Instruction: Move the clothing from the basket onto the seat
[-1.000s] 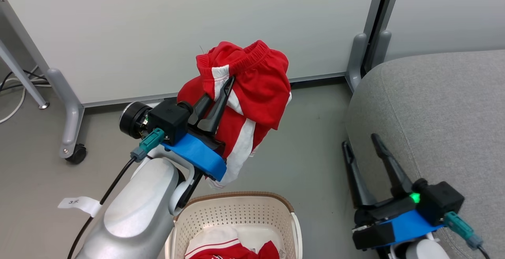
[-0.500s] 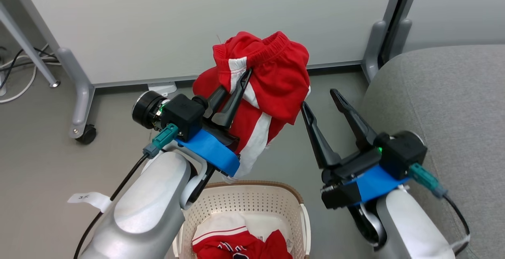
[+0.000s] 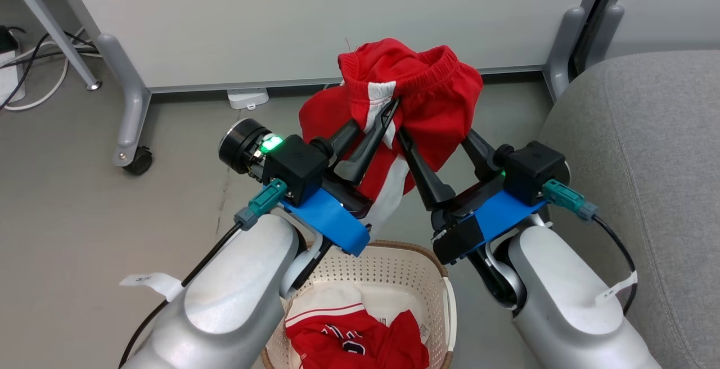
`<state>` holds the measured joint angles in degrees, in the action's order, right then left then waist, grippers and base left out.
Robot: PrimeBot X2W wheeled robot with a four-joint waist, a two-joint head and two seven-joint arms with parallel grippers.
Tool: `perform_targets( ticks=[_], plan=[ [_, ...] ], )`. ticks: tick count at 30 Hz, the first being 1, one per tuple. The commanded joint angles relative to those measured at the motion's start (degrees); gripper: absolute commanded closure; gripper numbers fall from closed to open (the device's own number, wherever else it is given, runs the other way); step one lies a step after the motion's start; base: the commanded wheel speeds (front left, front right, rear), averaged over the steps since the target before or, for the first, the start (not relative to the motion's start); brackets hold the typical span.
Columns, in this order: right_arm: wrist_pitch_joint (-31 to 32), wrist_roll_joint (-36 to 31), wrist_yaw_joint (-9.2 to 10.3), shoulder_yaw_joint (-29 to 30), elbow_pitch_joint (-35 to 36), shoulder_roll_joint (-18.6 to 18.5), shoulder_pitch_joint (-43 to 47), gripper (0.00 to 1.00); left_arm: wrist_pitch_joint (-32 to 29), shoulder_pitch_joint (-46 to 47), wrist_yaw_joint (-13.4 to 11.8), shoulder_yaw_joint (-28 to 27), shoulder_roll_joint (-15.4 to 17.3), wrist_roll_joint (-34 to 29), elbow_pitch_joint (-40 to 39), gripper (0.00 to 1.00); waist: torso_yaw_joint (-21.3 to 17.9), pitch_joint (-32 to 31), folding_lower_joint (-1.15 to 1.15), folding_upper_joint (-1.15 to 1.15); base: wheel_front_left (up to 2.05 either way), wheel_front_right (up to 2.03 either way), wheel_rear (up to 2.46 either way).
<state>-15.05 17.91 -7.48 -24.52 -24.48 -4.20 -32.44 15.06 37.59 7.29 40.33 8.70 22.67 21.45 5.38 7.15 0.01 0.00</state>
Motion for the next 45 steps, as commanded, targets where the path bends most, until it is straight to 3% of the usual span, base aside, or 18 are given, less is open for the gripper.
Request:
perform_targets(
  ticks=[1, 2, 3, 29, 30, 31, 45],
  plan=[
    [-0.2, 1.79, -0.03, -1.19, -0.54, -0.37, -1.26, 0.0, 0.17, 0.78, 0.17, 0.18, -0.05, -0.2, -0.38, 1.0, 0.18, 0.27, -0.01, 0.0, 0.0, 0.0, 0.0],
    [-0.2, 2.57, -0.04, -2.4, -0.5, -0.68, -1.98, 0.38, 0.17, 0.87, 0.17, 0.31, -0.1, -0.16, -0.43, 1.0, 0.23, 0.4, -0.01, 0.0, 0.0, 0.0, 0.0],
    [-0.2, 3.48, -0.04, -3.29, 0.06, -0.89, -2.54, 1.0, 0.17, 0.98, 0.18, 0.37, -0.12, -0.1, -0.47, 1.0, 0.28, 0.52, -0.01, 0.0, 0.0, 0.0, 0.0],
    [-0.2, 6.47, -0.03, -4.82, 2.41, -2.25, -1.52, 1.0, 0.17, 1.18, 0.17, 0.21, 0.42, 0.39, 0.59, 1.0, -0.38, 0.47, -0.01, 0.0, 0.0, 0.0, 0.0],
    [-0.2, 6.4, -0.03, -4.77, 2.48, -2.22, -1.53, 1.0, 0.17, 1.17, 0.17, -0.28, 0.27, 0.43, 0.54, 0.6, -0.37, 0.51, -0.01, 0.0, 0.0, 0.0, 0.0],
    [-0.2, 6.31, -0.03, -4.7, 2.49, -2.17, -1.5, 1.0, 0.17, 1.14, 0.17, -0.25, 0.19, 0.37, 0.72, 0.0, -0.39, 0.54, -0.01, 0.0, 0.0, 0.0, 0.0],
    [-0.21, 5.78, -0.03, -1.77, 3.61, -1.79, -0.69, 1.0, 0.17, 0.09, 0.17, -1.05, 0.32, -0.63, 3.11, 0.0, -0.79, 1.07, -0.01, 0.0, 0.0, 0.0, 0.0]
  ],
)
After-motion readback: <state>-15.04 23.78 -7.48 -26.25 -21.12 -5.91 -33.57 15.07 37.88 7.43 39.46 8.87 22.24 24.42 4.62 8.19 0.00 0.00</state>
